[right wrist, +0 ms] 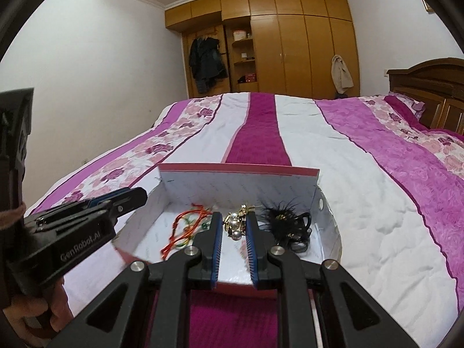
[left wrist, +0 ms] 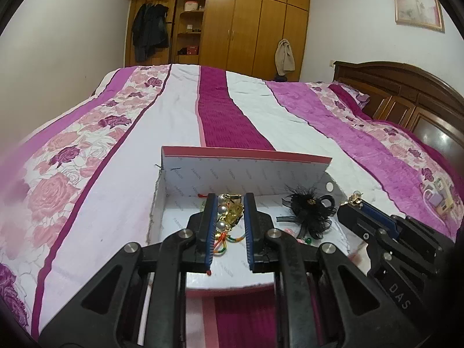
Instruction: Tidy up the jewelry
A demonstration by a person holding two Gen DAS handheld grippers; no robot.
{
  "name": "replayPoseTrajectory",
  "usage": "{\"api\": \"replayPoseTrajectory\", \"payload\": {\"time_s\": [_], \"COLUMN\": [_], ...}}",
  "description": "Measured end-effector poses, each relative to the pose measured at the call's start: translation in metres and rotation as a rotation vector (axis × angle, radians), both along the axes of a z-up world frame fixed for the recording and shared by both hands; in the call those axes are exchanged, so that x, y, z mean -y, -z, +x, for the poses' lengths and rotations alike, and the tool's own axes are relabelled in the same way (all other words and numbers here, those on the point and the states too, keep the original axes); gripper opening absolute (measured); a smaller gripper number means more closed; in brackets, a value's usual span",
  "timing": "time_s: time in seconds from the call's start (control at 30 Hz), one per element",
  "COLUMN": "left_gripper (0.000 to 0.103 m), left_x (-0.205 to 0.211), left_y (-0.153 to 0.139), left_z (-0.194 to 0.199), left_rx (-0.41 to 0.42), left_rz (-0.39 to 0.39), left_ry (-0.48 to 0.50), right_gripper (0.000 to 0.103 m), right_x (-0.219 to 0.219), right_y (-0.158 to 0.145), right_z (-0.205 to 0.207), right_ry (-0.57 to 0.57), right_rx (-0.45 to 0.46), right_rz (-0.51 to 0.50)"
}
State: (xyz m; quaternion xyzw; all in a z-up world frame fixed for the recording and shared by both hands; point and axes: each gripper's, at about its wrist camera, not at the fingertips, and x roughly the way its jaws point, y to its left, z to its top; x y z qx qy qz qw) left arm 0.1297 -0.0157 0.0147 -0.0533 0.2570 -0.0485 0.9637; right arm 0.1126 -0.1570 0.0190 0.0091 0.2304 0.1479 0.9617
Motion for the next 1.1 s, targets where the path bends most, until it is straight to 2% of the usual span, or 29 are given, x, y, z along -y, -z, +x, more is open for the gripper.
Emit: {"api": "replayPoseTrajectory", "payload": {"time_s": [0.17,0.57,0.63,0.73,0.87,1.0,1.1], "left_gripper": [0.010,0.011,0.014,0.026,0.032,0.033,0.033], "left_x": [0.004,0.002,0.003,0.003,0.003,0.002,0.001], "left_y": [0.011,0.031,0.032,0.035,0.033,0.028,0.022], "left_z": [0.012,0.039,0.042,0.043,0.041,0.034,0.026], "left_rx": [0.020,-0.023,-0.031,-0.040,-0.043,-0.046,-0.044], "left_rz": [0.013,0.026,0.032,0.031,0.033,0.021,0.015], "left_ry": [-0.021,-0.060,-0.061,-0.062,-0.056,-0.050,-0.049], "right_gripper": [0.018,0.018,0.019,0.020,0.031,0.038,0.038], "right_x": [0.004,0.009,0.010,0.012,0.012,0.011,0.010], "right_y": [0.011,0.033,0.037,0.041,0.040,0.035,0.030], "right_z": [0.021,0.055,0.059,0.062,0.059,0.053,0.045], "right_ry": [0.036,0.084,0.089,0.091,0.084,0.074,0.069], "right_rx": [-0.008,-0.053,-0.070,-0.087,-0.091,-0.091,-0.084], "right_rz": [-0.010,-0.037,-0.040,-0.039,-0.037,-0.025,-0.018]}}
